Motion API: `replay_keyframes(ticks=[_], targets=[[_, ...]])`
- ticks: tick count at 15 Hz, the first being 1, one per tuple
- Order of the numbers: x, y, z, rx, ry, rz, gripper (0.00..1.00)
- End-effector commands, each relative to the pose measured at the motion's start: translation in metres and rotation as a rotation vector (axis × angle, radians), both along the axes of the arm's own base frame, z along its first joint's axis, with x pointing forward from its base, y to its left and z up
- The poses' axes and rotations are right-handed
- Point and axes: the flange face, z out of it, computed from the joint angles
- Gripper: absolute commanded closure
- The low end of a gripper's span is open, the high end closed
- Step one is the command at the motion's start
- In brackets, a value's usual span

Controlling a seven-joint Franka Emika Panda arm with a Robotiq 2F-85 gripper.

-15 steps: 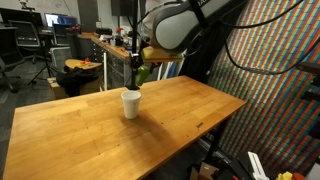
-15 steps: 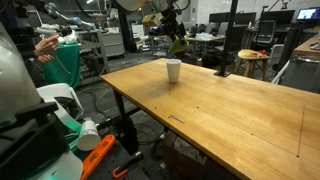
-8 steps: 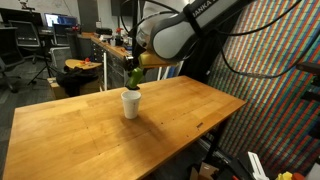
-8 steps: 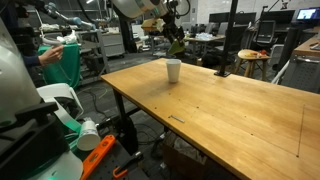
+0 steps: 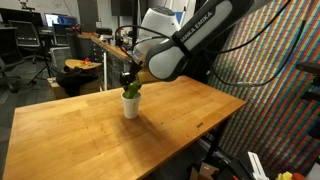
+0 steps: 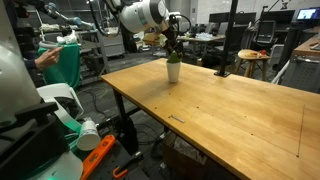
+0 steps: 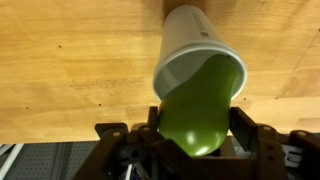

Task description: Pick up the pearl from the table and put it in the white cup.

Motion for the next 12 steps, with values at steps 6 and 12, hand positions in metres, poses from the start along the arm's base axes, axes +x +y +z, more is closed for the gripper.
replay_keyframes(ticks=[6, 12], targets=[[-0.012, -0.011, 0.023, 0.028, -0.124, -0.005, 0.0], [-0.021, -0.067, 0.07, 0.017, -0.183, -0.301, 0.0]])
